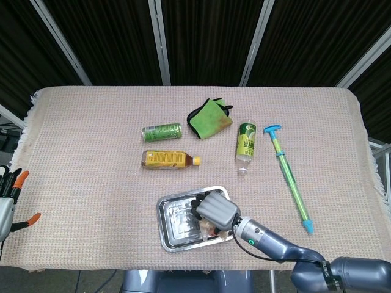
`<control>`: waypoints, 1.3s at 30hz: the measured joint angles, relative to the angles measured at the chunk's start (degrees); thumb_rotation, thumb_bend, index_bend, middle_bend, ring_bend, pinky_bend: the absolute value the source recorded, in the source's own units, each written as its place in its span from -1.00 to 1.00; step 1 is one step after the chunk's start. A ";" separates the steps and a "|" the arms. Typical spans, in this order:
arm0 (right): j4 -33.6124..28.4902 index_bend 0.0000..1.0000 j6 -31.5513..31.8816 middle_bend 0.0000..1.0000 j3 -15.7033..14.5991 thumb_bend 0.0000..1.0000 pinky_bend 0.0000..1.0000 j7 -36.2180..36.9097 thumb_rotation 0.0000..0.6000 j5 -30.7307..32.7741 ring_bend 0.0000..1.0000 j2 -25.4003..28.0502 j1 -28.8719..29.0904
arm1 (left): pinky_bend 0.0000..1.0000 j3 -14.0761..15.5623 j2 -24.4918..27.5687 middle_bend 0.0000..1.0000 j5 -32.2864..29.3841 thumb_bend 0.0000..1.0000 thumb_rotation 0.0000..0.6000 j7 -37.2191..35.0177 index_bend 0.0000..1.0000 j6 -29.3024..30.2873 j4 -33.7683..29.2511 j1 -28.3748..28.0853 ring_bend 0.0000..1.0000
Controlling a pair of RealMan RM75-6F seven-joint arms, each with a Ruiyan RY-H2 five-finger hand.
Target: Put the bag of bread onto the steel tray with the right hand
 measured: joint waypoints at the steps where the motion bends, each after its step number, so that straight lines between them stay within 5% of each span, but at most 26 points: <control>1: 0.67 0.07 -0.27 -0.30 0.12 -0.79 0.01 -0.06 1.00 0.22 -0.43 -0.94 0.46 | -1.00 0.03 0.00 -1.00 -0.09 -0.82 0.91 -0.05 -0.97 -0.08 0.10 0.02 -1.00; 5: 4.56 -0.21 -1.14 -0.43 0.58 -0.79 -0.15 -1.35 1.00 1.77 -0.60 -5.57 2.52 | -1.00 0.06 -0.03 -1.00 -0.20 -0.82 0.91 -0.28 -0.97 -0.18 0.31 0.05 -1.00; 8: 7.20 -0.87 -1.67 -0.89 0.72 -0.86 -0.68 -3.41 1.00 3.66 -0.99 -8.40 3.93 | -1.00 0.13 -0.07 -1.00 -0.16 -0.82 0.91 -0.39 -0.97 -0.26 0.41 0.05 -1.00; 10: 7.90 -0.99 -2.34 -1.00 0.69 -0.94 -0.86 -4.56 1.00 5.10 -1.00 -9.17 4.71 | -1.00 0.14 -0.09 -1.00 -0.27 -0.82 0.92 -0.50 -0.97 -0.39 0.51 0.05 -1.00; 22: 2.13 -1.00 1.97 -1.00 -0.25 -1.00 -0.96 -10.32 1.00 8.95 -1.00 -3.60 4.38 | -1.00 -0.11 0.24 -1.00 -0.21 -0.82 0.91 -0.79 -0.98 -0.47 0.45 -0.22 -1.00; 30: -2.86 -1.00 14.48 -1.00 -3.18 -1.00 -0.88 -8.68 1.00 5.48 -1.00 5.41 -3.72 | -1.00 -0.03 0.80 -1.00 0.44 -0.82 0.90 -0.46 -0.97 0.54 -0.54 0.06 -1.00; 39: -0.90 -1.00 32.71 -1.00 -6.72 -1.00 -0.88 -0.10 1.00 0.81 -1.00 11.59 -16.94 | -1.00 -0.23 0.33 -1.00 1.31 -0.82 0.91 -0.40 -0.97 1.93 -1.27 0.24 -1.00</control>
